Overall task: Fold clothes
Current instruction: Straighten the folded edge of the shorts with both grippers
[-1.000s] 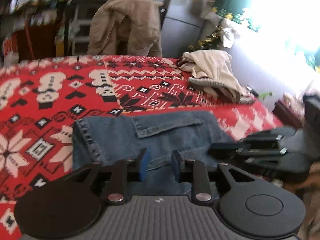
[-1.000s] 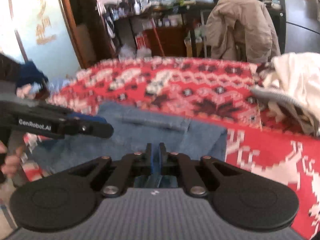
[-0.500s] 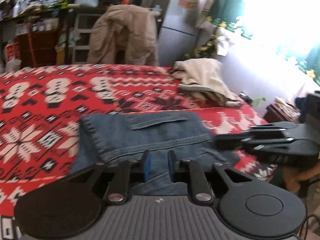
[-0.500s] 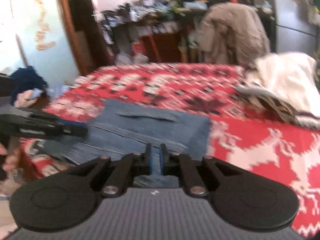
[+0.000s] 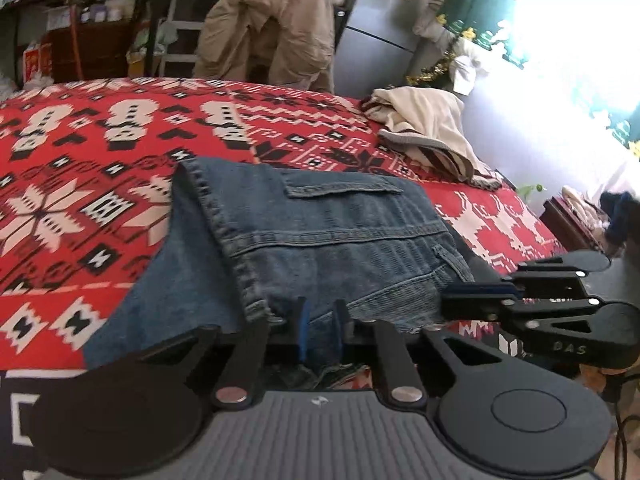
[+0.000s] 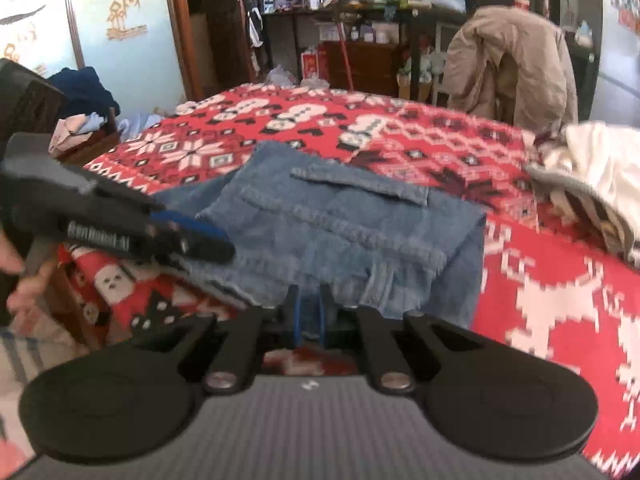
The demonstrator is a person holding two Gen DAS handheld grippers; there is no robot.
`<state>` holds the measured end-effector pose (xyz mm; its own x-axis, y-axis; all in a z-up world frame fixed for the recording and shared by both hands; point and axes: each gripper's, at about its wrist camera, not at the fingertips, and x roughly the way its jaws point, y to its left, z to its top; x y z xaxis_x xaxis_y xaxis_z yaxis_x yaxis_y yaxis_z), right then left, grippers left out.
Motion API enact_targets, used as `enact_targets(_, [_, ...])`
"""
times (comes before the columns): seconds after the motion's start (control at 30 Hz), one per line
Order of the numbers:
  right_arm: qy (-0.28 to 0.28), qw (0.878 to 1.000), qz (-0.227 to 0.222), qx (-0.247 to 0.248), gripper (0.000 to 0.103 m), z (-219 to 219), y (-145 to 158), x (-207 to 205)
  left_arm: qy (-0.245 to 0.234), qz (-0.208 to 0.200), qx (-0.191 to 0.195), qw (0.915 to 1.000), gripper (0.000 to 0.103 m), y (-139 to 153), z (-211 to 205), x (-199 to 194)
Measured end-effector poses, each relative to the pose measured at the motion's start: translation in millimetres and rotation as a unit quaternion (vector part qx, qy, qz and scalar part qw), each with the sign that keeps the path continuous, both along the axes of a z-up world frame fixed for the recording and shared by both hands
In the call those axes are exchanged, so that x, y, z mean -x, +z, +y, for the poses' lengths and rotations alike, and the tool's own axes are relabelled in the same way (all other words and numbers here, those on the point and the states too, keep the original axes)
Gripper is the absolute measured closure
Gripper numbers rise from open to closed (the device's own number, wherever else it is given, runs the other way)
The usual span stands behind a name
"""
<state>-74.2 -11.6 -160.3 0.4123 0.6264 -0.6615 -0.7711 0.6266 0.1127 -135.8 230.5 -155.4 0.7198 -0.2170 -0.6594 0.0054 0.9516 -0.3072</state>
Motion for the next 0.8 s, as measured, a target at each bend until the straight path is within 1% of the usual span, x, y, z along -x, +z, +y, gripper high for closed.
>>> enact_targets(0.07, [-0.010,1.000,0.011,-0.007,0.096,-9,6,1,0.003,0.002,0.001,1.0000,0.092,4,3,4])
enact_targets(0.13, [-0.026,0.999,0.011,-0.020,0.095,-21,14,4,0.000,-0.002,-0.012,0.9999,0.092,10,1,10])
enact_targets(0.2, [-0.046,0.998,0.004,-0.036,0.091,-33,22,4,-0.003,-0.008,-0.022,0.9997,0.087,16,-1,15])
enact_targets(0.27, [-0.074,0.996,-0.004,-0.041,0.091,-44,26,-2,0.005,-0.009,-0.019,0.9998,0.074,17,2,16])
enact_targets(0.33, [-0.102,0.994,0.002,-0.037,0.088,-48,21,-16,0.016,-0.006,-0.011,0.9998,0.073,15,9,18])
enact_targets(0.37, [-0.108,0.993,0.008,-0.035,0.091,-49,17,-23,0.021,-0.004,-0.007,0.9998,0.074,14,12,18])
enact_targets(0.4, [-0.111,0.993,0.014,-0.033,0.096,-50,11,-31,0.026,-0.003,-0.003,0.9997,0.074,13,15,19])
enact_targets(0.43, [-0.111,0.993,0.019,-0.026,0.097,-48,5,-36,0.031,-0.001,0.001,0.9995,0.074,12,18,19])
enact_targets(0.47, [-0.109,0.994,0.019,-0.017,0.098,-47,-3,-40,0.036,0.000,0.005,0.9993,0.074,11,21,20])
enact_targets(0.5, [-0.108,0.994,0.011,-0.013,0.101,-47,-8,-41,0.041,0.002,0.009,0.9991,0.074,10,24,20])
enact_targets(0.53, [-0.107,0.994,0.009,-0.014,0.101,-49,-9,-40,0.046,0.003,0.013,0.9988,0.073,9,27,21])
enact_targets(0.63, [-0.104,0.994,0.012,-0.018,0.101,-57,-9,-37,0.061,0.006,0.022,0.9979,0.073,8,36,21])
enact_targets(0.73, [-0.103,0.994,0.025,-0.011,0.101,-58,0,-39,0.073,0.006,0.027,0.9970,0.073,8,47,20])
enact_targets(0.8, [-0.111,0.994,0.014,-0.013,0.096,-52,6,-46,0.081,0.005,0.030,0.9962,0.073,8,54,20])
